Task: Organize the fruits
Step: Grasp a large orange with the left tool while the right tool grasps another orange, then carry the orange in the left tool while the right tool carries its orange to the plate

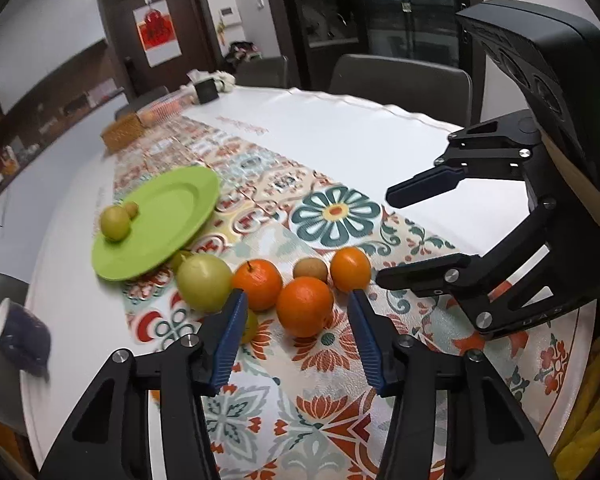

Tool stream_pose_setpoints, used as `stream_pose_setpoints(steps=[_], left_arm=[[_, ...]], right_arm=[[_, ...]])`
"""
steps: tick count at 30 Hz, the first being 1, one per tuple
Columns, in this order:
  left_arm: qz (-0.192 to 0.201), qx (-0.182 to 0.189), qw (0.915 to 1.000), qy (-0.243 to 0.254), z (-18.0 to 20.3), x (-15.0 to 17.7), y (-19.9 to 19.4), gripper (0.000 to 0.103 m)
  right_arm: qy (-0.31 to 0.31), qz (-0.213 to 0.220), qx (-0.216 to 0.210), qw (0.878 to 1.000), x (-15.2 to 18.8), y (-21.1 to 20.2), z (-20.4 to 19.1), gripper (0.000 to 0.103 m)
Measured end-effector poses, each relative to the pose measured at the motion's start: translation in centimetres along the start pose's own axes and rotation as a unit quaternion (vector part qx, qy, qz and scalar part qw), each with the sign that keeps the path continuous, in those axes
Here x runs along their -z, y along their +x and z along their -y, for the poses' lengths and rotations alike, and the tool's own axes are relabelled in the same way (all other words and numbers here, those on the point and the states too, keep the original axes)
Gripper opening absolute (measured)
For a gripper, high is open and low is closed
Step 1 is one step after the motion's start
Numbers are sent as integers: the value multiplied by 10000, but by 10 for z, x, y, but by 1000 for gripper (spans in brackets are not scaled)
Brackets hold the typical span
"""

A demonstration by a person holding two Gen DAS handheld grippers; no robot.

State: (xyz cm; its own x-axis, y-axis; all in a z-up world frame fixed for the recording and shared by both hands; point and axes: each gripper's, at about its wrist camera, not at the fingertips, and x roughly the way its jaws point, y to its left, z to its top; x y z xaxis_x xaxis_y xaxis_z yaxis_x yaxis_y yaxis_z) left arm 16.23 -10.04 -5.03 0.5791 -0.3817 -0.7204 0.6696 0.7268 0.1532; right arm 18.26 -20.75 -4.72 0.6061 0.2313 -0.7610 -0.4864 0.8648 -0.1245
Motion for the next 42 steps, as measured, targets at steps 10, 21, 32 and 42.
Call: stream_pose_setpoints(steps=[10, 21, 32, 42], left_arm=[[-278, 305, 9991, -21, -6, 3, 28, 46], [-381, 440, 9977, -349, -10, 4, 42, 42], [-405, 374, 9959, -716, -8, 5, 39, 39], [-325, 180, 9921, -1201, -9, 9, 22, 39]], right_arm=[[57, -308, -533, 9981, -1, 33, 5, 54], [262, -426, -783, 9957, 0, 51, 12, 44], [568, -336, -704, 9953, 4, 45, 17, 40], [900, -239, -586, 9939, 8, 33, 21, 39]])
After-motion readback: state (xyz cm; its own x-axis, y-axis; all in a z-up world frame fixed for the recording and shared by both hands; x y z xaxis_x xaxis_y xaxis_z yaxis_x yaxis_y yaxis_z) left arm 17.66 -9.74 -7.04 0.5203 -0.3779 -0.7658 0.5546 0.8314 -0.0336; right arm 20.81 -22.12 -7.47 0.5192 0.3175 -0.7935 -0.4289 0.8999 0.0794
